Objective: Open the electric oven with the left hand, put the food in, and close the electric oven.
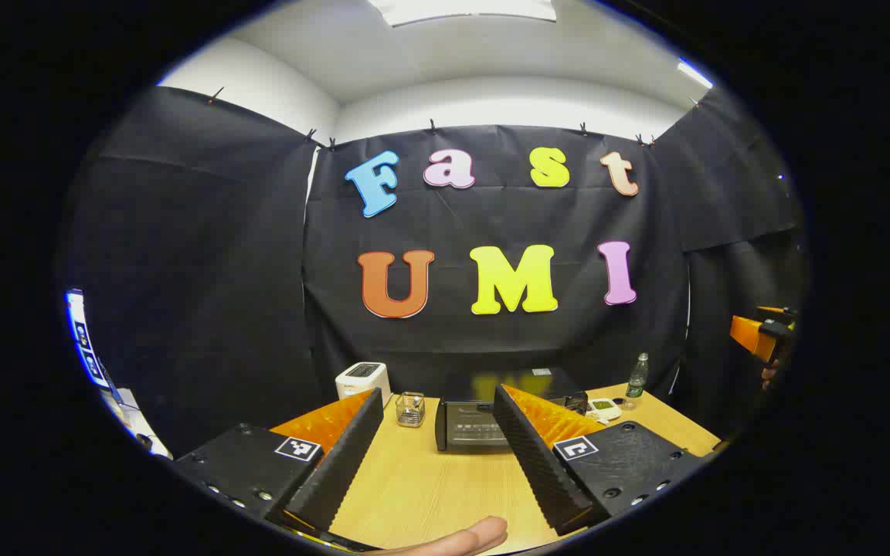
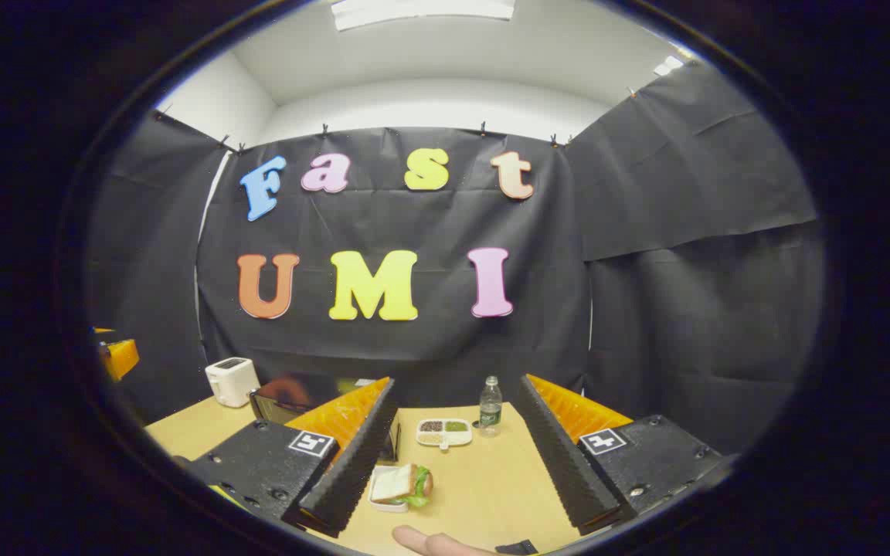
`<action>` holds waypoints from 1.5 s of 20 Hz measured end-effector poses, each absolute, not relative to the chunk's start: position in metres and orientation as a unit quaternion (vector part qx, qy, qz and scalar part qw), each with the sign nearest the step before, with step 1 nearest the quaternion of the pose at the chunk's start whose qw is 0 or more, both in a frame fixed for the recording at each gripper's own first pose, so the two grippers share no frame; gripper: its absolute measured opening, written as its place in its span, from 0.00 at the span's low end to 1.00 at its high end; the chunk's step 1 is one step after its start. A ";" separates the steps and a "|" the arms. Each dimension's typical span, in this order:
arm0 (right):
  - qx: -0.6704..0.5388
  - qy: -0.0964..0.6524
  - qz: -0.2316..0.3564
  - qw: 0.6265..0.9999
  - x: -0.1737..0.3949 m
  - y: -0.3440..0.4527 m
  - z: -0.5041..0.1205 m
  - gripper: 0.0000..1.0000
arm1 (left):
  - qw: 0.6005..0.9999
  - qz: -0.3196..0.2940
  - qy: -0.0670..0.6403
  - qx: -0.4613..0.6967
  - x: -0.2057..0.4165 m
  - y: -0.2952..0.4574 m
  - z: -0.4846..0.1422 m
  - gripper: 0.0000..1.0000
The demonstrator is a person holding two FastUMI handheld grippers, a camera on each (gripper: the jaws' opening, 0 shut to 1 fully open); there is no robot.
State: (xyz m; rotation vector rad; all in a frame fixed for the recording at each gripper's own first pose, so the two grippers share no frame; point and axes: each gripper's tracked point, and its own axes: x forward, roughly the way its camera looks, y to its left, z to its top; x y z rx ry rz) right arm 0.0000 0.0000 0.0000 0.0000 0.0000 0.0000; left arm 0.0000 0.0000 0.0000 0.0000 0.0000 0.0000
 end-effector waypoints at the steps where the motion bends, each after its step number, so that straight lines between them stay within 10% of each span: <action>1: -0.002 0.000 0.001 1.000 0.000 -0.001 0.001 1.00 | 1.000 0.000 -0.001 0.004 0.000 0.000 0.001 0.94; 19: -0.002 0.015 -0.002 1.000 0.021 -0.019 -0.018 1.00 | 1.000 -0.008 0.010 -0.008 0.024 -0.017 -0.009 0.95; 30: -0.032 -0.013 0.011 0.999 0.048 -0.018 -0.024 1.00 | 0.991 -0.064 0.116 -0.017 0.154 -0.071 -0.077 0.95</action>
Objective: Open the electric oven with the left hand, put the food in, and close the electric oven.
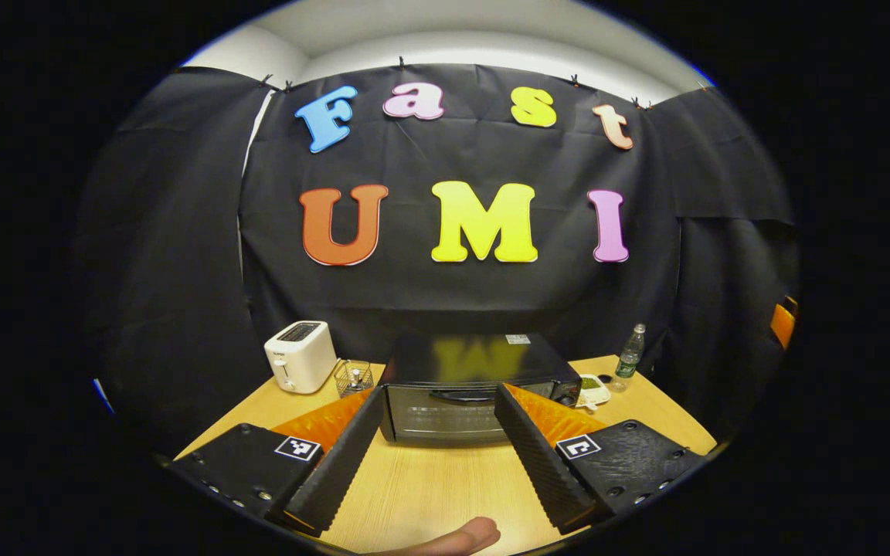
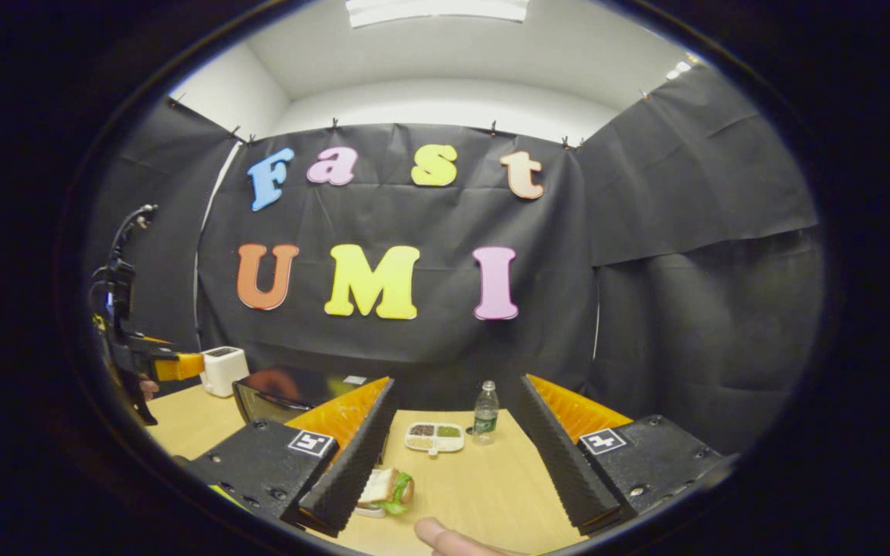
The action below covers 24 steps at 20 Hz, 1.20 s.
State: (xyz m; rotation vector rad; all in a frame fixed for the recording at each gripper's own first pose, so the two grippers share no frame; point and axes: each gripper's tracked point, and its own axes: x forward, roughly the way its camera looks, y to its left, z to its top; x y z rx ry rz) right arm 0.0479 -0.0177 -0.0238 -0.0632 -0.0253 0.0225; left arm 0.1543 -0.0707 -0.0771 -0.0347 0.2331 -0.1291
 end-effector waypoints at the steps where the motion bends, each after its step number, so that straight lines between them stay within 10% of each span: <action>1: -0.036 -0.012 0.013 0.999 0.049 -0.018 -0.027 1.00 | 0.990 -0.064 0.128 -0.018 0.167 -0.073 -0.087 0.95; 24: -0.006 0.017 0.009 1.000 0.058 -0.060 -0.057 0.91 | 0.961 -0.092 0.259 -0.012 0.290 -0.141 -0.190 0.99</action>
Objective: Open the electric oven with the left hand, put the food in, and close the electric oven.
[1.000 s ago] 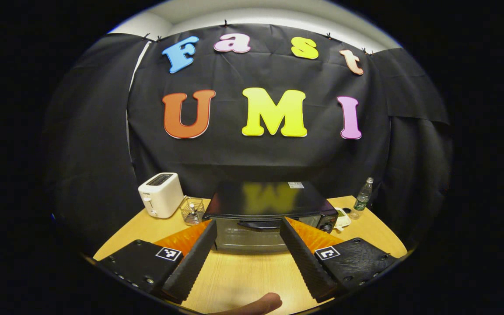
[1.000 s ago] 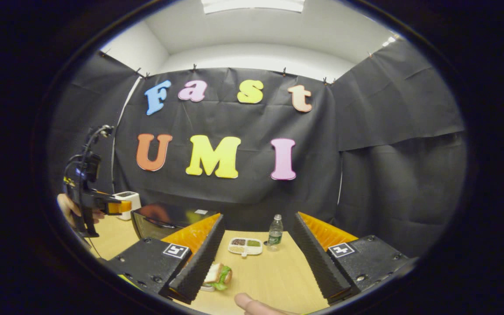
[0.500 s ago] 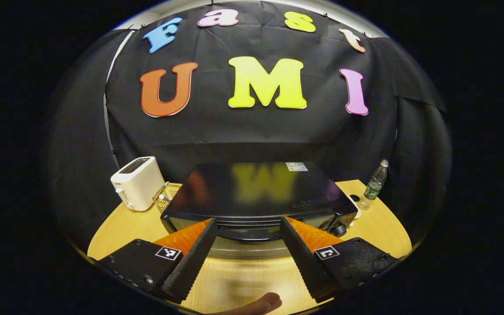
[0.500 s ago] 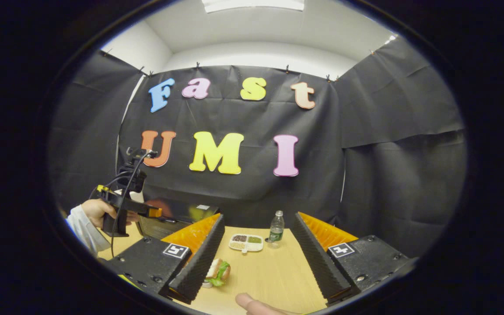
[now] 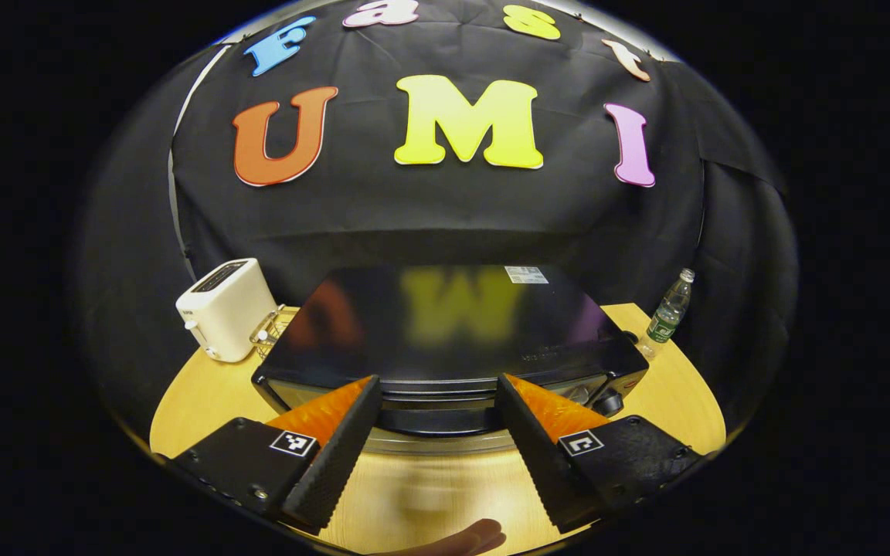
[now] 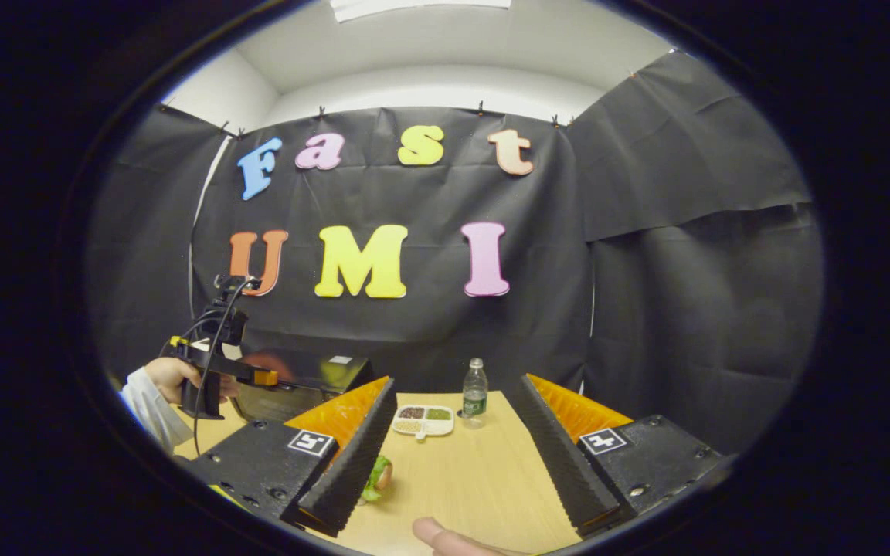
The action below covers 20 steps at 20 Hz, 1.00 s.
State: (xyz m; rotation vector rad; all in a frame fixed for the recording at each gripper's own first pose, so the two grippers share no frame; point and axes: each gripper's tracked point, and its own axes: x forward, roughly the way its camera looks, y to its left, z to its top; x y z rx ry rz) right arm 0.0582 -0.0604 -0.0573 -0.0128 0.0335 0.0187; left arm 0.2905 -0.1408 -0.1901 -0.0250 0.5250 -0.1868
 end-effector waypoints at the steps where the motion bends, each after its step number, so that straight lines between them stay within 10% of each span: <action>1: -0.007 0.016 0.009 1.000 0.058 -0.060 -0.057 0.91 | 0.961 -0.089 0.262 -0.006 0.290 -0.142 -0.193 0.99; 20: 0.001 0.017 0.005 1.000 0.029 -0.064 -0.059 0.90 | 0.960 -0.088 0.266 -0.007 0.184 -0.138 -0.232 0.95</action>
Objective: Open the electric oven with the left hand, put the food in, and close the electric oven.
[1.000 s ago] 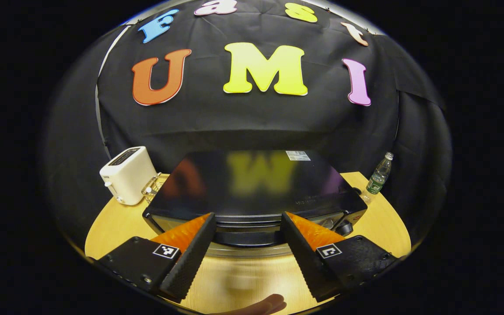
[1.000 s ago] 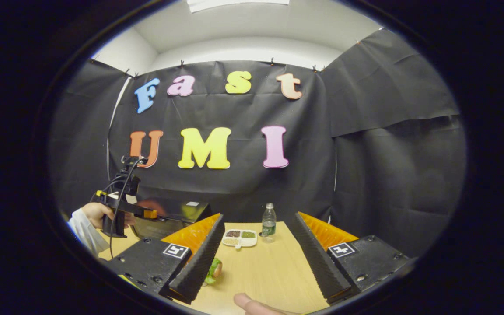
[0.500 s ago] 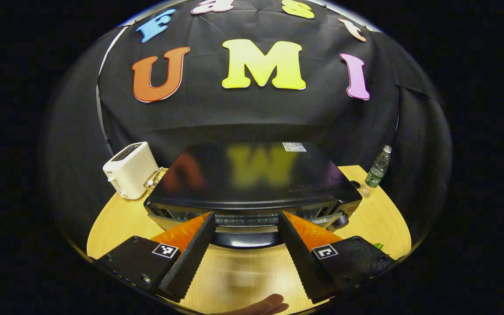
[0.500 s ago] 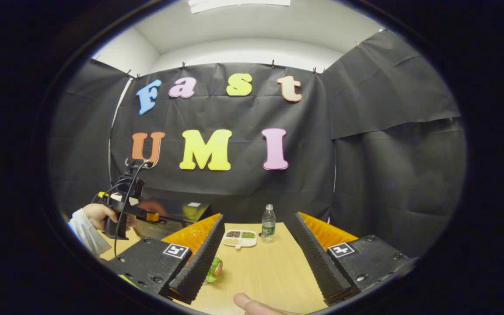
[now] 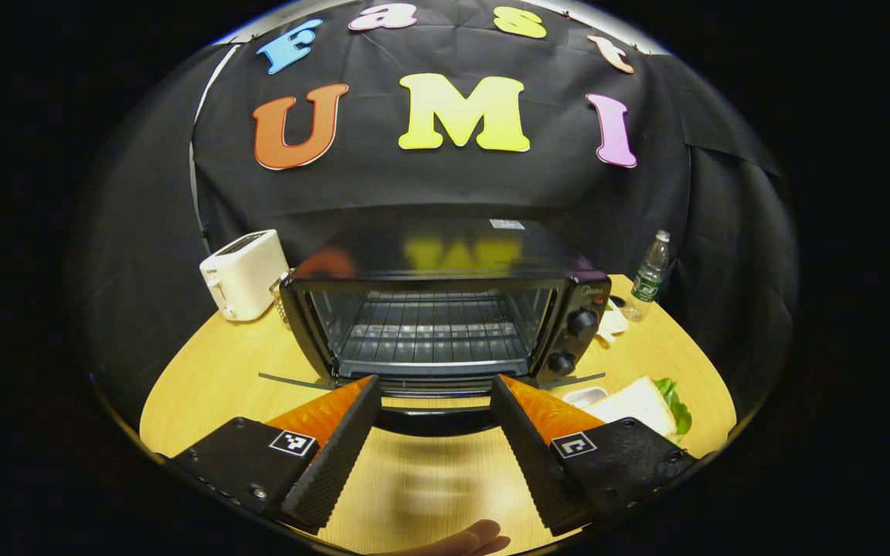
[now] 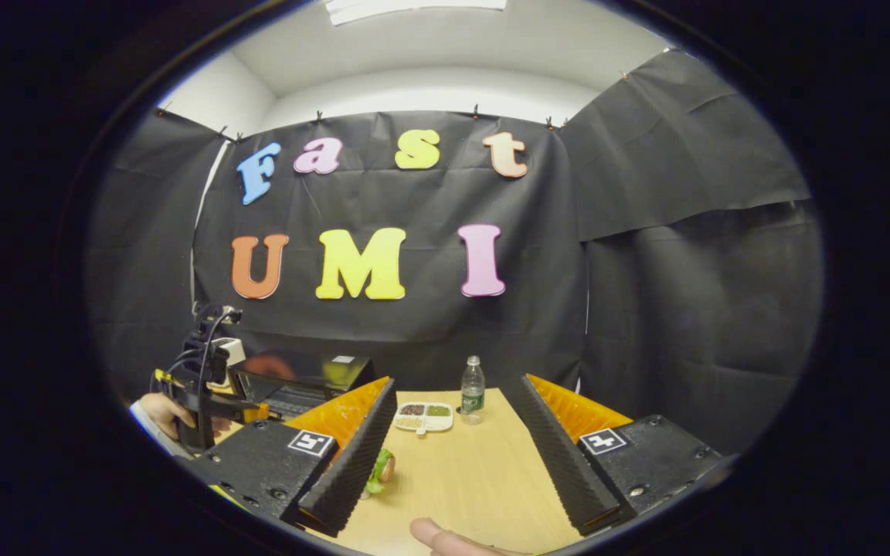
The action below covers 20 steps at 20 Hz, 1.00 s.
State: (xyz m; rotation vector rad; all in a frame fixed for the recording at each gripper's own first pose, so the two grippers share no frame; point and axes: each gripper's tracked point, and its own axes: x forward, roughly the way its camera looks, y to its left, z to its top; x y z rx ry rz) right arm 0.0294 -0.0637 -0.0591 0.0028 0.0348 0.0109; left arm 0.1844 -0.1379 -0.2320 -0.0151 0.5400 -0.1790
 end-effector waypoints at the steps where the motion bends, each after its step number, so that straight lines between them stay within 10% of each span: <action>1: 0.002 0.018 0.005 1.000 0.028 -0.064 -0.060 0.91 | 0.960 -0.088 0.266 -0.009 0.176 -0.137 -0.239 0.95; 20: -0.008 0.021 -0.002 1.000 0.018 -0.055 -0.056 0.90 | 0.948 -0.092 0.305 -0.028 0.114 -0.136 -0.324 0.93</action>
